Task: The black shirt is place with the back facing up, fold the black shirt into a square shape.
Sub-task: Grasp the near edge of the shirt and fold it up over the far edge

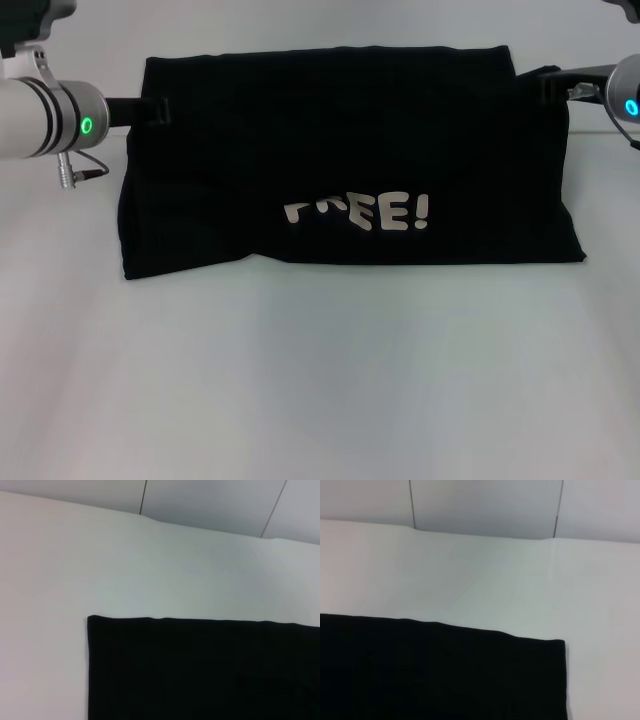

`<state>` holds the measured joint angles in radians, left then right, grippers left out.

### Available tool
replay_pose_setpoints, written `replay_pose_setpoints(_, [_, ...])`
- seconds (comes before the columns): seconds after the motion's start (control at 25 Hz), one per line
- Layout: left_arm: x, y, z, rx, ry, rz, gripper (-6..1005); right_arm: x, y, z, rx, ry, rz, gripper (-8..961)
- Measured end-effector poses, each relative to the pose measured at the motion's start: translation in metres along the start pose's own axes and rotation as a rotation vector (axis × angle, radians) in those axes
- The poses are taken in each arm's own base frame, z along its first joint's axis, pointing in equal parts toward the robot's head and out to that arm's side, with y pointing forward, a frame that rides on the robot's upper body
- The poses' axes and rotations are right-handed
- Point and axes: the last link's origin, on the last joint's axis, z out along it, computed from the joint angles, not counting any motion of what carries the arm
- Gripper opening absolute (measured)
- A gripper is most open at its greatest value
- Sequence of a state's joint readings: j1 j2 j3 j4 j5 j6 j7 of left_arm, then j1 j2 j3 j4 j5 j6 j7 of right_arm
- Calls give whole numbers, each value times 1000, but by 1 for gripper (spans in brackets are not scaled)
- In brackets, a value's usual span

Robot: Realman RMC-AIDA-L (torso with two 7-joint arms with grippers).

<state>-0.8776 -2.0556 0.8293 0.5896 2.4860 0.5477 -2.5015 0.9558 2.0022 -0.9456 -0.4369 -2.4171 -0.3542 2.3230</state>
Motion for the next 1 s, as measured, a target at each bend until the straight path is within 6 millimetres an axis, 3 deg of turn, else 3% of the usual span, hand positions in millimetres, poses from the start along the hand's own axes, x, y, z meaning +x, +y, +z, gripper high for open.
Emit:
replay_pose_setpoints(0.64, [0, 13, 5, -23, -13, 47, 48, -1, 1, -1, -25, 46, -34, 61])
replay_pose_setpoints(0.72, [3, 11, 0, -40, -14, 33, 114, -1, -2, -4, -37, 56, -12, 61])
replay_pose_setpoints(1.0, [5, 3, -38, -158, -89, -88, 382, -13, -14, -24, -117, 97, 97, 322])
